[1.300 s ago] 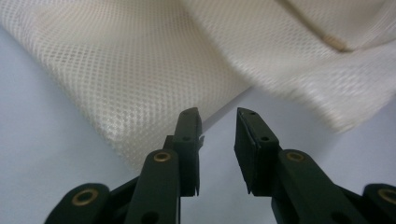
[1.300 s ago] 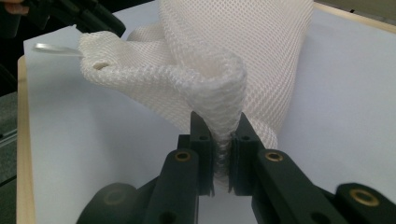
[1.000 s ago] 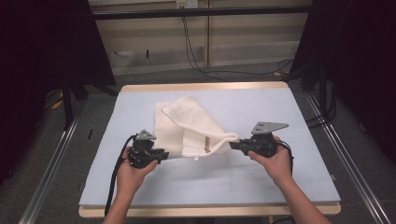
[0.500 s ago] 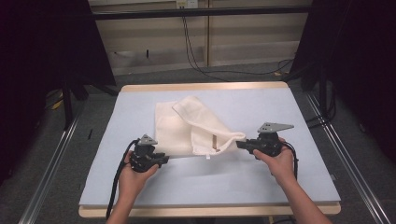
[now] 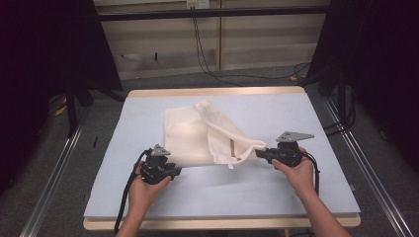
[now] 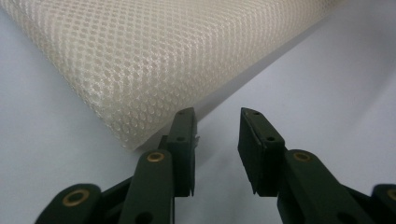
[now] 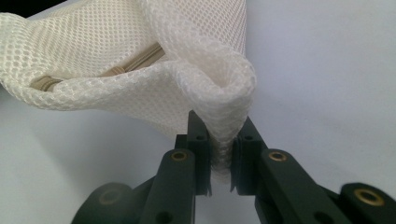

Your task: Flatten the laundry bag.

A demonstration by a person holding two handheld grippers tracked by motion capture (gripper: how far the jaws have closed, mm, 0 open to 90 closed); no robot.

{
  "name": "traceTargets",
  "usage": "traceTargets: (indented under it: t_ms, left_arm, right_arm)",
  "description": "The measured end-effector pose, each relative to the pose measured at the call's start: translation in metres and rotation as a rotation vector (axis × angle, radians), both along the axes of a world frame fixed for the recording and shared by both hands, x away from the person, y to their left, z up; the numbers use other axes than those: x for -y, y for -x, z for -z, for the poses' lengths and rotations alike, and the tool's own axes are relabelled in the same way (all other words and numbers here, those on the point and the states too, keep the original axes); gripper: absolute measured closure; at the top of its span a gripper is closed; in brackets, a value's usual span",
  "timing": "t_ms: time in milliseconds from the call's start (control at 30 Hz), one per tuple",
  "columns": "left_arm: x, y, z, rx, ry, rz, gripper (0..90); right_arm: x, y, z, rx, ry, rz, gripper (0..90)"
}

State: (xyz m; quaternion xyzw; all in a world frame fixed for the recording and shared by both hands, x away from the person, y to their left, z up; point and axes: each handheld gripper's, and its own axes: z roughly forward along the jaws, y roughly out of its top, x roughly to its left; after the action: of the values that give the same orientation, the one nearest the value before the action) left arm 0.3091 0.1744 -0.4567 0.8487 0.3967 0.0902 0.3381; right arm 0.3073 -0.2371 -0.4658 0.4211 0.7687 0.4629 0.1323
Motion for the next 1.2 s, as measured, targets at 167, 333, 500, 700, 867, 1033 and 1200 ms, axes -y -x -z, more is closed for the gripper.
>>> traceTargets:
  t_ms: [167,333,500,700,867,1033,1200]
  left_arm:
    - [-0.004,-0.002,-0.001,-0.002,-0.001,-0.010,63.5]
    - [-0.006,-0.002,-0.002,0.006,-0.002,-0.013,61.4]
    - [-0.003,-0.001,-0.001,0.009,-0.005,-0.020,58.5]
    - [-0.003,-0.002,-0.001,0.008,-0.011,-0.012,57.7]
    - [-0.002,-0.003,-0.001,0.008,-0.006,-0.022,56.5]
    - [-0.002,-0.003,0.000,0.005,0.004,-0.028,56.1]
    - [-0.002,-0.004,0.000,-0.001,-0.009,-0.016,55.4]
  right_arm:
    - [0.003,-0.001,0.002,-0.006,0.002,0.012,80.3]
    - [0.003,-0.001,0.004,-0.006,0.013,0.013,79.9]
    - [0.004,-0.001,0.005,-0.010,0.010,0.025,79.5]
    - [0.008,-0.003,0.008,-0.030,0.011,0.043,79.3]
    - [0.010,-0.004,0.009,-0.037,0.013,0.051,79.3]
    - [0.012,-0.005,0.011,-0.046,0.004,0.066,78.6]
    - [0.014,-0.005,0.012,-0.049,0.010,0.077,76.2]
